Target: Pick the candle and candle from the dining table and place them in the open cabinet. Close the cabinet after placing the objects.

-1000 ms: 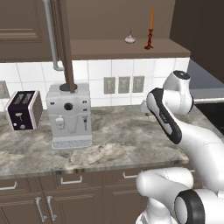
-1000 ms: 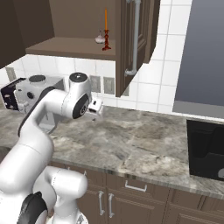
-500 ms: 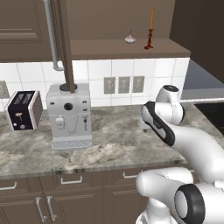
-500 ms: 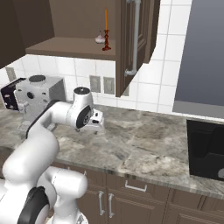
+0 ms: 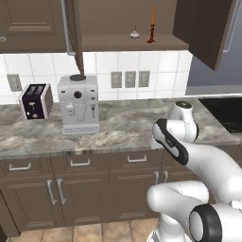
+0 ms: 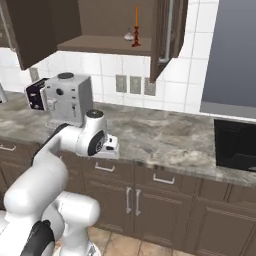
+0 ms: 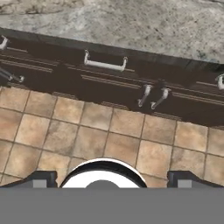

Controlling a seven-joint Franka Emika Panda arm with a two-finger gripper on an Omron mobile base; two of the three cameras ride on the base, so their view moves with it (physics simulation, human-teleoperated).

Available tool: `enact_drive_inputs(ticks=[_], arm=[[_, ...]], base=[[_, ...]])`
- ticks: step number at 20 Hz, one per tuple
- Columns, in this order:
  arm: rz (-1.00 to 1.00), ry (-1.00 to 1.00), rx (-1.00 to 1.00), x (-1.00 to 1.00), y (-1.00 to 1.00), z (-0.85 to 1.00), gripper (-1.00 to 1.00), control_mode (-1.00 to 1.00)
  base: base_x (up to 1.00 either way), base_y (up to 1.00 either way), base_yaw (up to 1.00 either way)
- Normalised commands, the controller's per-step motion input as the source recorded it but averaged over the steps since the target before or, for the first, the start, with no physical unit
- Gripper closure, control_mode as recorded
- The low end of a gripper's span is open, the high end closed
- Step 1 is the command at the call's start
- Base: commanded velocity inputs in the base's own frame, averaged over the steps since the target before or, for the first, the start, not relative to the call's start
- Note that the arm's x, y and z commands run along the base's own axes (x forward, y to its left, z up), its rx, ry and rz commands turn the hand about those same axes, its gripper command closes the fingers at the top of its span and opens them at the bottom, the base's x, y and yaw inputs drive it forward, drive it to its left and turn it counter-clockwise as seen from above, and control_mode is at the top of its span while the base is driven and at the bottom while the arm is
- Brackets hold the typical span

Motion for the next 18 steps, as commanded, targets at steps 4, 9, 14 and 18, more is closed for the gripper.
enact_drive_inputs(ticks=[4,9,14,18], arm=[[0.0,0.0,0.0,0.0,0.0,0.0,-1.0,1.0],[0.0,0.0,0.0,0.0,0.0,0.0,-1.0,1.0],[0.0,0.0,0.0,0.0,0.0,0.0,-1.0,1.0],[0.0,0.0,0.0,0.0,0.0,0.0,-1.0,1.0]], base=[[-0.96,0.0,-0.08],[-0.75,0.0,-0.56],[-0.41,0.0,-0.78],[-0.13,0.0,-0.82]])
